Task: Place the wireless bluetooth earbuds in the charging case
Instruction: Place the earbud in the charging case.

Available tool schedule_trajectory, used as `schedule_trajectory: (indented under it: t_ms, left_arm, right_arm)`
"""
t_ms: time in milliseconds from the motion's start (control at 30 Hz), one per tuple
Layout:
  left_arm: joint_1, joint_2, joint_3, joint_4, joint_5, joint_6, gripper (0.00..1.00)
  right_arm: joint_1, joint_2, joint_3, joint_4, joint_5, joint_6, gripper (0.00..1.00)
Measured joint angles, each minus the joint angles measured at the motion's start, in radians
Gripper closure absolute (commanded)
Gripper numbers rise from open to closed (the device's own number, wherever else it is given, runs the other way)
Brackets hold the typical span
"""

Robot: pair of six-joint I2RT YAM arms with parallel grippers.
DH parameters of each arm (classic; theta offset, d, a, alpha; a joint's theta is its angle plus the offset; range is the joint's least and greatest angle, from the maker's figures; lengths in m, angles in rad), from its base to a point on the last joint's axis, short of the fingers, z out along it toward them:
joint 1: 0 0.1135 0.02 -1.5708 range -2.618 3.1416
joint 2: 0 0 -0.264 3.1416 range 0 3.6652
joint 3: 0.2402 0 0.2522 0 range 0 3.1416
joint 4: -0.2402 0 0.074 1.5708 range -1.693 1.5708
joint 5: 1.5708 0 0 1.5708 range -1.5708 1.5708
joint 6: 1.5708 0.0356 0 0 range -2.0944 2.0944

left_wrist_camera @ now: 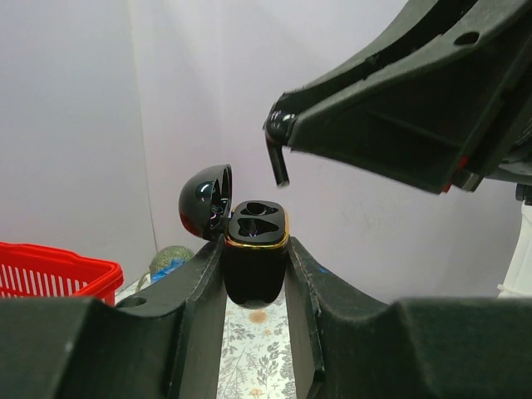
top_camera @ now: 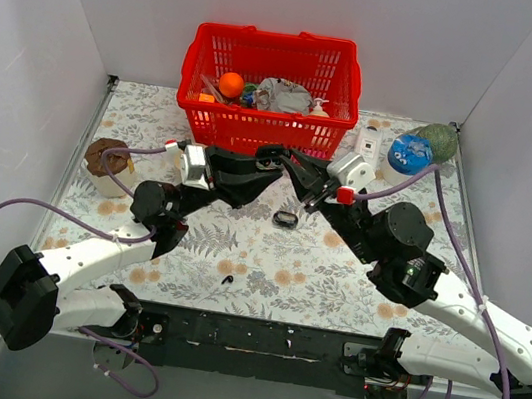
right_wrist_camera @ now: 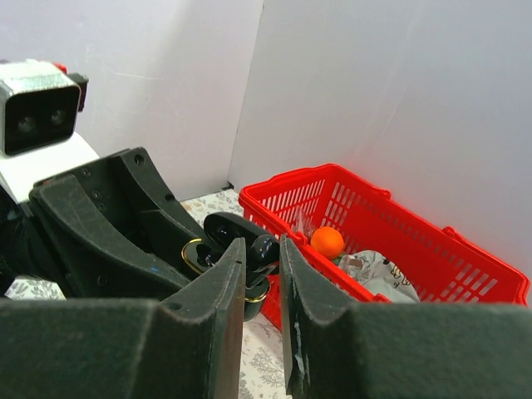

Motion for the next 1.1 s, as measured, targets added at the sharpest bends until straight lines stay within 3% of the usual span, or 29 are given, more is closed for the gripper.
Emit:
schedule_trajectory:
  t_ms: [1100]
  left_arm:
    - [0.0,-0.014,0.009,-0.074,0.016,-0.007,1.0]
  right_arm:
    - [0.0,0.037,0.001,-0.051,0.044,-0.035,0.99]
